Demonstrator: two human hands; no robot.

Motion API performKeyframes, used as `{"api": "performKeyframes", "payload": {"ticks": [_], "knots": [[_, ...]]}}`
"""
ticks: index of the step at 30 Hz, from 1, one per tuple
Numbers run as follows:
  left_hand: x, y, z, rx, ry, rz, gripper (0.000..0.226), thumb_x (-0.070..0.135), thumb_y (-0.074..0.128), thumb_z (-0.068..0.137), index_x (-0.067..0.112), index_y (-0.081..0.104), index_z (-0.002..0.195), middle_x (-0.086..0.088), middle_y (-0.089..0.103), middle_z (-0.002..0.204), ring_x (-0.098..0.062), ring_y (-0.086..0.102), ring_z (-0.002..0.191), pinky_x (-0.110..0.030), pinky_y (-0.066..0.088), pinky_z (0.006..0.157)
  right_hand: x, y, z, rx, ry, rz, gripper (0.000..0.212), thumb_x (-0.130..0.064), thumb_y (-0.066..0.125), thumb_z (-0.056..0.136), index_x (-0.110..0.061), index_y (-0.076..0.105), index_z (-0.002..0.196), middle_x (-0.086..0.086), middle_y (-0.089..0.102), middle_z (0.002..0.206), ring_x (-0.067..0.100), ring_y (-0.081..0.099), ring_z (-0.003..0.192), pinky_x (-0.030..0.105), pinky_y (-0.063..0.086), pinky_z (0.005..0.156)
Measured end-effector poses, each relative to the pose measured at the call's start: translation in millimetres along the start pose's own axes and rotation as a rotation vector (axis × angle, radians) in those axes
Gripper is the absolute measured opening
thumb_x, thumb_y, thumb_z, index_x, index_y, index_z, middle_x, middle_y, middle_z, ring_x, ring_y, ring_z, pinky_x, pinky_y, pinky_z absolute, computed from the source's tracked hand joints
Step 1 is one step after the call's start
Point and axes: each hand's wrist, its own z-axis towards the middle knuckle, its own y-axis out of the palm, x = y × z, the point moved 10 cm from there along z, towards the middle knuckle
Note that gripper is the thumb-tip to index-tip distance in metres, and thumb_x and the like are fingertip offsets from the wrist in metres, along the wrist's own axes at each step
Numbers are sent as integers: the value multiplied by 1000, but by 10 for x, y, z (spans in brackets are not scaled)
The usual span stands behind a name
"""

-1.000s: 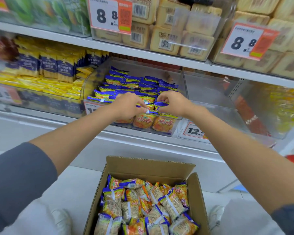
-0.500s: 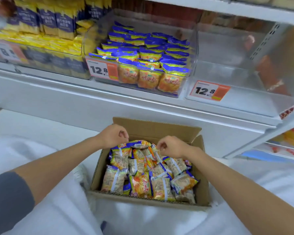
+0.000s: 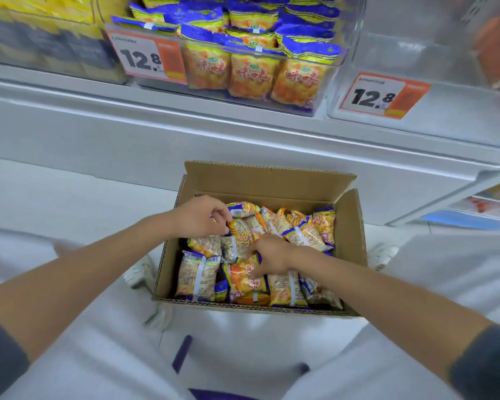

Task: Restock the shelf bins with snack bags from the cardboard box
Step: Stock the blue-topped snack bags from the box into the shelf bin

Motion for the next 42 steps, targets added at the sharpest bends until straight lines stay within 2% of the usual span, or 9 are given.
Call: {"api": "performKeyframes", "payload": {"ticks": [4,7,12,16,21,25,30,37,42], "knots": [[151,90,-12,-39,15,20,36,23,73,85,21,60,119,8,63,106,1,59,78,-8,44,63,-105,-454,-167,256,-73,246,39,-21,75,82,-16,56,115,-4,50,106,16,49,94,30,38,74],[301,182,-31,-119,26,-11,63,26,74,85,23,42,140,6,57,115,-12,60,92,-23,52,77,-134,-926,-408,408,-80,519,43,-7,77,78,-17,49,109,3,53,103,16,53,83,32,46,66],[298,210,20,-98,8,-170,31,18,67,90,3,63,117,-5,69,106,-17,66,90,-17,52,73,19,-1335,-841,561,-90,788,52,-6,73,83,-23,41,121,3,58,109,15,65,94,29,56,80],[137,99,43,35,-57,-253,19,13,61,94,9,61,113,4,65,98,-8,63,87,-10,46,64,180,-967,-833,403,25,326,40,-27,72,86,-18,54,121,-1,57,113,18,57,103,33,49,86],[-24,46,24,71,-99,-354,22,16,61,94,15,58,116,5,66,105,-2,61,92,-14,49,65,222,-45,-587,10,49,-49,82,-54,71,80,-10,45,143,8,45,138,25,44,127,37,43,102],[-80,142,12,42,-127,-390,25,18,62,94,14,58,118,6,63,104,0,59,91,-14,47,69,240,59,-525,70,25,-124,87,-46,77,76,-17,37,147,8,31,148,25,34,135,33,37,105],[-103,215,1,36,-155,-378,28,18,61,95,11,55,121,-2,63,113,-5,61,91,-17,49,70,394,-332,-621,263,126,587,38,-11,70,80,-15,45,109,9,57,104,13,54,64,32,47,56],[89,24,-50,152,-110,-418,42,26,53,99,16,38,137,7,54,108,-12,57,100,-22,46,74,340,-894,-780,203,9,1468,35,-11,44,91,-19,62,62,7,66,81,26,62,89,46,54,87],[248,116,-83,68,-101,-659,35,26,50,100,28,37,132,2,57,126,-17,59,113,-48,52,95,240,-1089,-760,254,5,1387,19,-22,53,96,-6,58,106,16,66,103,30,66,97,47,57,83]]}}
